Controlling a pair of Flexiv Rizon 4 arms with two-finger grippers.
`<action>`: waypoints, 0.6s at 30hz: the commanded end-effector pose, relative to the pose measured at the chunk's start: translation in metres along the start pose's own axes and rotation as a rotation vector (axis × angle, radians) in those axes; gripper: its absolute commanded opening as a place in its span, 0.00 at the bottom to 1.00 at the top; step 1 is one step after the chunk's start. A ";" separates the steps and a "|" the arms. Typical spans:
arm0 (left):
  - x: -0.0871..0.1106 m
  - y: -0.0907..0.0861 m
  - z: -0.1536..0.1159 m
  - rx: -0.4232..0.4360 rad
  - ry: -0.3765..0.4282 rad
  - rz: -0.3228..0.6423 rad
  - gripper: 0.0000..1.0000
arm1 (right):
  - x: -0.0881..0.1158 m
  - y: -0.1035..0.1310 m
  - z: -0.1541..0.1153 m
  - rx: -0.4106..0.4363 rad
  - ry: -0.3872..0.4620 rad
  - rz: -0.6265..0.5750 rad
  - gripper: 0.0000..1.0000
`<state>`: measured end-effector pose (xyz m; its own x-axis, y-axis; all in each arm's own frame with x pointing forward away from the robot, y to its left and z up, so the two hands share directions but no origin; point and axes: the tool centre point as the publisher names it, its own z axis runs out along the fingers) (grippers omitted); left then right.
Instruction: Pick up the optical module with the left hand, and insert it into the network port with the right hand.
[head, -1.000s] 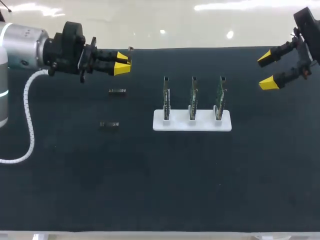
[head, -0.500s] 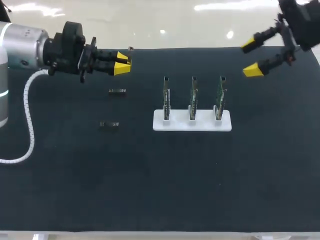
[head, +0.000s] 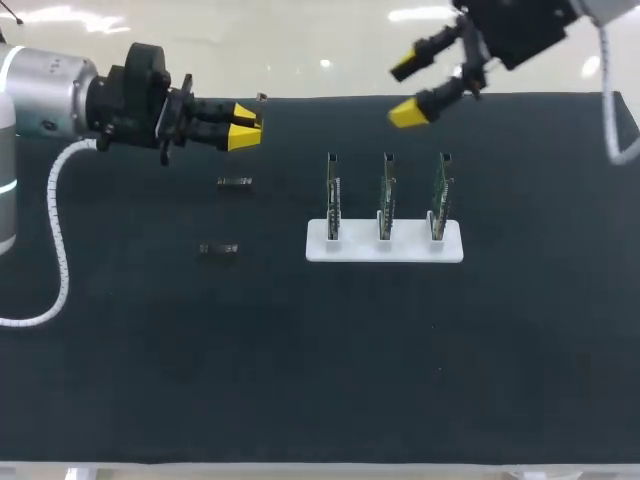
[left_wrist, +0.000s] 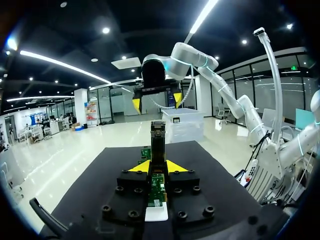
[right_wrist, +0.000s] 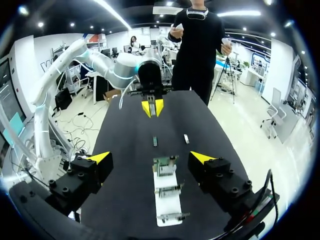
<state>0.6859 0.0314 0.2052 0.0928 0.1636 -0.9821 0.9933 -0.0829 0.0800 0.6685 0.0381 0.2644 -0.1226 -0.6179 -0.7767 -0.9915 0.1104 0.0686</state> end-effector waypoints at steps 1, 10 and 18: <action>0.001 0.001 0.000 0.001 -0.001 0.001 0.00 | -0.021 0.008 0.025 0.034 0.021 0.008 1.00; 0.001 0.001 0.000 0.001 -0.001 0.001 0.00 | -0.049 0.019 0.061 0.048 0.016 0.043 1.00; 0.001 0.001 0.000 0.001 -0.001 0.001 0.00 | -0.063 0.017 0.078 0.058 0.016 0.048 1.00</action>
<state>0.6859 0.0313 0.2052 0.0928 0.1635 -0.9822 0.9933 -0.0831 0.0800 0.6591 0.1324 0.2673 -0.1696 -0.6194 -0.7666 -0.9807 0.1832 0.0689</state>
